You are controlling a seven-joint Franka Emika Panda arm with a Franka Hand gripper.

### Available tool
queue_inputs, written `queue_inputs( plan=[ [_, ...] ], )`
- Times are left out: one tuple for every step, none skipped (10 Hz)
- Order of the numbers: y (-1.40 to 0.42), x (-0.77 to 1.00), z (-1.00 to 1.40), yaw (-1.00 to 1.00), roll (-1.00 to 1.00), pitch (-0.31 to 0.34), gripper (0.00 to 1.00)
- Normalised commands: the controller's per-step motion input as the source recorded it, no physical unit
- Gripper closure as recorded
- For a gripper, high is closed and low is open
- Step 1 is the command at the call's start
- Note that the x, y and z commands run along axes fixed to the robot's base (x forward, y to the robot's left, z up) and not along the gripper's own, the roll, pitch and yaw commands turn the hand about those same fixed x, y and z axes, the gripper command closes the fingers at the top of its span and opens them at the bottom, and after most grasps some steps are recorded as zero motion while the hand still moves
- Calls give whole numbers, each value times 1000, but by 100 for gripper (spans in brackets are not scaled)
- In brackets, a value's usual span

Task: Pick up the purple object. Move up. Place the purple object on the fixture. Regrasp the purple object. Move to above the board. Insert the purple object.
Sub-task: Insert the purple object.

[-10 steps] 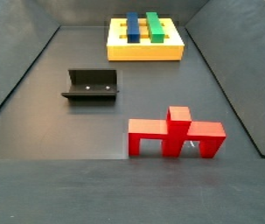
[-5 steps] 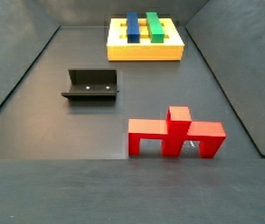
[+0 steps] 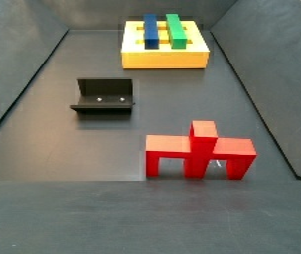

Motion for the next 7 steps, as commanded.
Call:
queue_inputs(
  plan=[
    [-817,0,-886,63,0,-169,100],
    [-731,0,-880,63,21,-167,100],
    [-429,0,-797,77,149,-187,100],
    [-166,-134,-757,334,219,-156,100],
    [-291,0,-666,426,103,-250,100],
    [-346,9,-554,397,87,-316,100],
    [-86,11,-586,320,13,-277,100]
  ],
)
